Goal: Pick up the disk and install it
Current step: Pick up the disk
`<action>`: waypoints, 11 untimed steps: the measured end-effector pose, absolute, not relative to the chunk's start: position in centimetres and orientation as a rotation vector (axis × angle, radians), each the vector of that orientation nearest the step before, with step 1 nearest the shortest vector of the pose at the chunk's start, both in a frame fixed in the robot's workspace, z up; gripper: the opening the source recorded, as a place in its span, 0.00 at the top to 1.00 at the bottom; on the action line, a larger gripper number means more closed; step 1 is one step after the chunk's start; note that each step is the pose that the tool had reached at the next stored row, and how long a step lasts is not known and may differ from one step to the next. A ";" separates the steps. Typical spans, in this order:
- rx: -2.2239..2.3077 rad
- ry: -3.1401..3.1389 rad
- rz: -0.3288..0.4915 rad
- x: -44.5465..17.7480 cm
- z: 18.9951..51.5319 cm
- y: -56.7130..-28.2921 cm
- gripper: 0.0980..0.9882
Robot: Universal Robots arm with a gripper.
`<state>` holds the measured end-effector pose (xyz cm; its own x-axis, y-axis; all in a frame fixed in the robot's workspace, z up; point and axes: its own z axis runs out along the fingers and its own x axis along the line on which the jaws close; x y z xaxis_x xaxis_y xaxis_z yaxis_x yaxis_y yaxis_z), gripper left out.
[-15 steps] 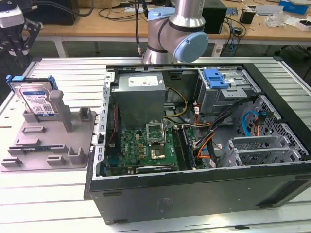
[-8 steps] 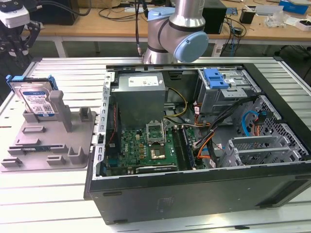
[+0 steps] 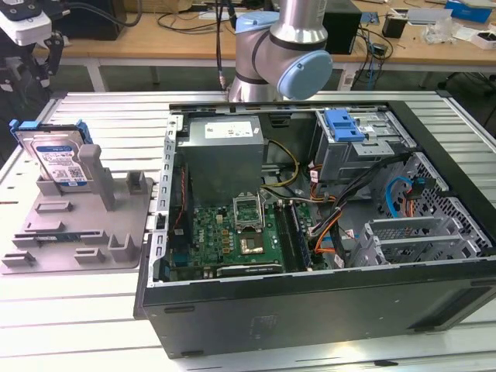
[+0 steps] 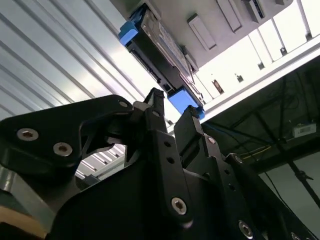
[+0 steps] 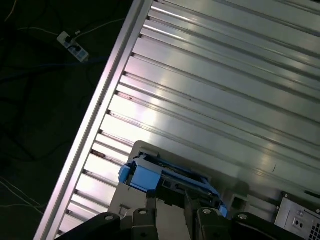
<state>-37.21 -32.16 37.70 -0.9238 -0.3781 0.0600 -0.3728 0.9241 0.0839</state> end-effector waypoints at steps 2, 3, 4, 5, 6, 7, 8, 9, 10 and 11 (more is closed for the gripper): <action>0.607 -2.998 -0.110 -37.2 37.7 -32.2 0.70; 0.616 -2.993 -0.110 -37.2 37.7 -32.2 0.69; 0.627 -2.988 -0.111 -37.3 37.7 -32.2 0.69; 0.636 -2.983 -0.111 -37.3 37.6 -32.2 0.69; 0.650 -2.977 -0.112 -37.3 37.6 -32.2 0.62; 0.660 -2.974 -0.113 -37.3 37.6 -32.2 0.62; 0.674 -2.970 -0.113 -37.4 37.6 -32.2 0.62; 0.689 -2.967 -0.113 -37.4 37.5 -32.2 0.62; 0.715 -2.960 -0.112 -37.4 37.5 -32.2 0.62; 0.743 -2.952 -0.111 -37.4 37.5 -32.2 0.62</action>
<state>-37.41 -32.16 37.47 -0.8768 -0.4752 0.0743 -0.4682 0.8786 0.0936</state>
